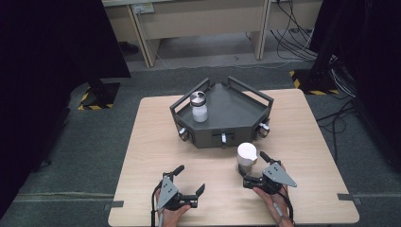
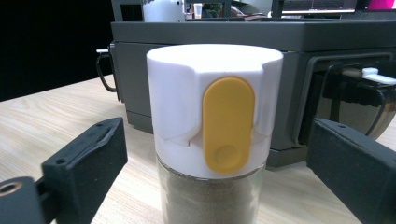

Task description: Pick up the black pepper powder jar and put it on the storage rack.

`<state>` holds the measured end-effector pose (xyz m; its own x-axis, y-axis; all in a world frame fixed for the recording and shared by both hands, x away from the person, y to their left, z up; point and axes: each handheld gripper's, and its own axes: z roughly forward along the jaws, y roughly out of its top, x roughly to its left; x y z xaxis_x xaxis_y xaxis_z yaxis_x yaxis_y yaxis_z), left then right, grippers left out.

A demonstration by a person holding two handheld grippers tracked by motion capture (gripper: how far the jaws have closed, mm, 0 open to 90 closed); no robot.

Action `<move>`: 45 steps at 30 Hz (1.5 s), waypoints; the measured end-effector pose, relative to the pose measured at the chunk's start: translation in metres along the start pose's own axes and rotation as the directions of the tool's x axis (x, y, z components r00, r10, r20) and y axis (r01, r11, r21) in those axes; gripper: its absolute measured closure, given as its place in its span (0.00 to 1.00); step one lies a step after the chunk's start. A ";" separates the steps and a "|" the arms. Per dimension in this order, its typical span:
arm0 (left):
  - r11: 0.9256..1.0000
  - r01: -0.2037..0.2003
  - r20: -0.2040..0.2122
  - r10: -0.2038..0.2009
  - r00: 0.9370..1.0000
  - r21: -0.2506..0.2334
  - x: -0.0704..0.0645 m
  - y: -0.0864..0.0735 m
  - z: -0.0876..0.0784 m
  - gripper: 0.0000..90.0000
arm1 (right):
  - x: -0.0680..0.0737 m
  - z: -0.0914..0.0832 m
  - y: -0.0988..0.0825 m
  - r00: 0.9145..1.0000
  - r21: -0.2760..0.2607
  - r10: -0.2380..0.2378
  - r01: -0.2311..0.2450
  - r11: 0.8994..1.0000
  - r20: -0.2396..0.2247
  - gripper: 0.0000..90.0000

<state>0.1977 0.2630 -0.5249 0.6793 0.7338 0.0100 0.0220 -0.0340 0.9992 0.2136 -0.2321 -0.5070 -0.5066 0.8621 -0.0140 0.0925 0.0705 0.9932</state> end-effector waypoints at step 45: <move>1.000 0.005 -0.003 -0.005 1.000 -0.002 -0.001 0.001 0.000 0.01 | 0.007 0.020 0.010 0.999 0.067 -0.031 0.030 0.997 0.013 0.34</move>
<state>0.1970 0.2620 -0.5242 0.6769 0.7361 0.0054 0.0234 -0.0288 0.9993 0.2282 -0.2148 -0.4991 -0.4984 0.8657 -0.0464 0.1346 0.1301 0.9823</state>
